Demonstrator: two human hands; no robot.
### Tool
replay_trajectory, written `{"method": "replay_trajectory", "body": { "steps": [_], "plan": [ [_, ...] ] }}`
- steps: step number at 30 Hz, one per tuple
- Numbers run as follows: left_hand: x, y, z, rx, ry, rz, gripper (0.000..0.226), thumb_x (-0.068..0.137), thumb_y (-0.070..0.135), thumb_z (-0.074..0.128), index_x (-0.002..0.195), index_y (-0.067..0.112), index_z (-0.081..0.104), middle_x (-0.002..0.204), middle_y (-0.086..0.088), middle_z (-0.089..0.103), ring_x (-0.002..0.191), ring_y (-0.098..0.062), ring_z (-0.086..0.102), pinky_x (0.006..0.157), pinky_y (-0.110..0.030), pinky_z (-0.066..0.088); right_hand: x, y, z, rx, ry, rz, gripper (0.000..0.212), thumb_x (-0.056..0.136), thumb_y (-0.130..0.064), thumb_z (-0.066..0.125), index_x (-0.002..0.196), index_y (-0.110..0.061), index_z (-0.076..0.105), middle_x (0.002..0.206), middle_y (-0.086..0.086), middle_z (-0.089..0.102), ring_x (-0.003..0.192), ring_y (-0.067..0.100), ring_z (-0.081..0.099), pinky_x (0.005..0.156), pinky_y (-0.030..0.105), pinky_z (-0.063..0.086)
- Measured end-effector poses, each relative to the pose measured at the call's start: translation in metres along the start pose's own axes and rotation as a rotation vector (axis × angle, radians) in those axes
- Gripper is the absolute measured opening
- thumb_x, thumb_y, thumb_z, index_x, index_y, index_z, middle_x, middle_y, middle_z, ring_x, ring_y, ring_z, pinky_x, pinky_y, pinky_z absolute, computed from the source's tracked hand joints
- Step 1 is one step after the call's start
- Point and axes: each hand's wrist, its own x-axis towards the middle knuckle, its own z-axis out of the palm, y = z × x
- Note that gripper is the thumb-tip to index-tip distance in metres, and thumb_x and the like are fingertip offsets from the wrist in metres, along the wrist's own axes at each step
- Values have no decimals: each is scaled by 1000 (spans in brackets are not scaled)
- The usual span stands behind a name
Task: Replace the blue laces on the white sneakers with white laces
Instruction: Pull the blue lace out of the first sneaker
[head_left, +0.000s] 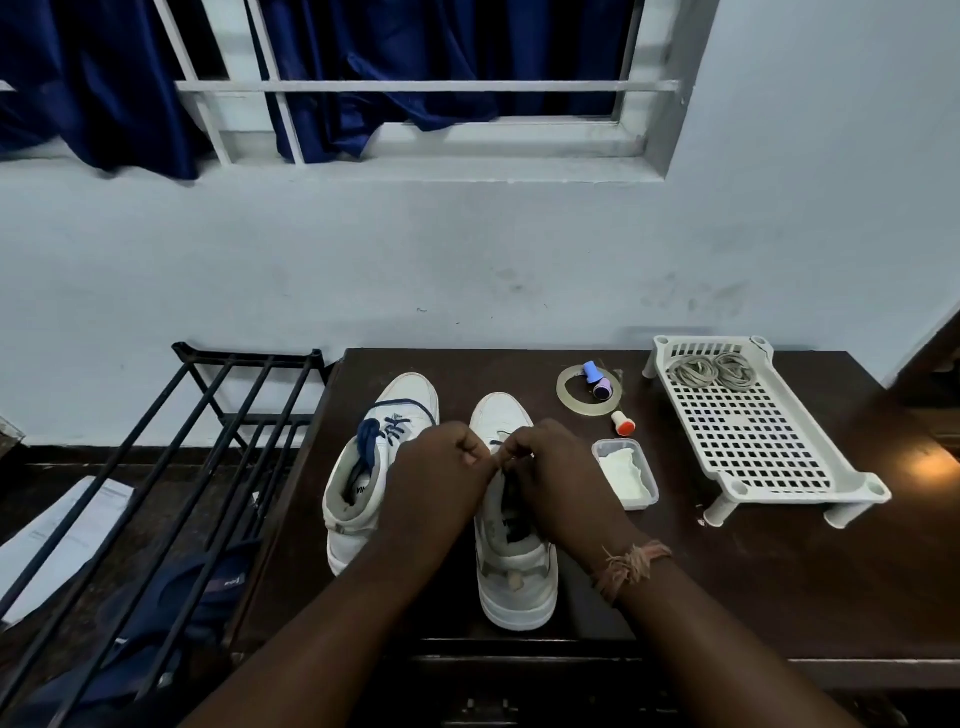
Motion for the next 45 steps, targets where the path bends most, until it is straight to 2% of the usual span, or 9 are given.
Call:
{"method": "replay_trajectory", "body": {
  "steps": [9,14,17,21,28,32,37,41,45],
  "plan": [
    [15,-7,-8,-623,-236,-488,8,87,-4,67,92,-10,69,77,-22,68,52,-18,65,50,-26,56,2,12,-8,237,105,366,10,82,-13,55,77,-14,64,81,0,67,81,18,63,73,33,50],
    [14,-8,-7,-613,-249,-459,12,88,-2,67,95,-11,69,81,-24,68,60,-20,65,57,-28,61,0,2,-3,-80,21,-5,37,78,-22,59,113,-33,65,119,-8,60,109,17,53,95,39,43],
    [16,-7,-7,-655,-294,-484,12,89,-2,66,97,-10,70,87,-27,72,66,-23,69,58,-29,61,-2,-6,0,-350,101,-74,12,85,-35,61,91,-34,72,101,-12,65,101,18,56,88,40,39],
    [17,-6,-6,-669,-324,-473,11,89,-2,66,96,-10,69,81,-22,71,64,-22,69,59,-30,61,3,-3,-15,16,351,210,17,85,-36,59,76,-30,72,82,-13,70,84,12,65,83,39,49],
    [18,-5,-9,-644,-348,-444,7,88,2,69,83,3,73,78,-15,72,66,-19,68,60,-26,60,-6,-7,-15,-270,143,92,37,84,-30,57,120,-39,64,137,-10,50,126,25,42,101,46,30],
    [18,-5,-9,-645,-341,-455,5,88,2,70,89,-1,74,80,-17,73,63,-17,68,57,-24,58,-4,-9,0,-433,138,8,14,88,-39,58,90,-32,71,111,-13,62,113,20,51,87,37,23],
    [18,-5,-12,-646,-346,-456,11,89,1,70,96,-8,72,84,-20,73,66,-19,68,56,-24,58,4,-8,-26,142,475,313,16,87,-35,58,76,-27,65,85,-12,68,93,18,63,93,42,41],
    [19,-4,-12,-642,-367,-455,5,89,1,70,88,-2,73,82,-18,72,65,-18,68,56,-24,58,-4,-7,-24,-146,194,247,50,86,-31,58,135,-38,51,146,-7,42,134,26,35,106,49,28],
    [19,-4,-12,-636,-361,-449,5,90,1,69,88,-1,73,80,-16,73,64,-17,69,56,-23,58,-7,-10,-5,-334,37,36,24,86,-36,59,108,-38,69,140,-15,48,131,19,34,98,42,22]
  ]
}}
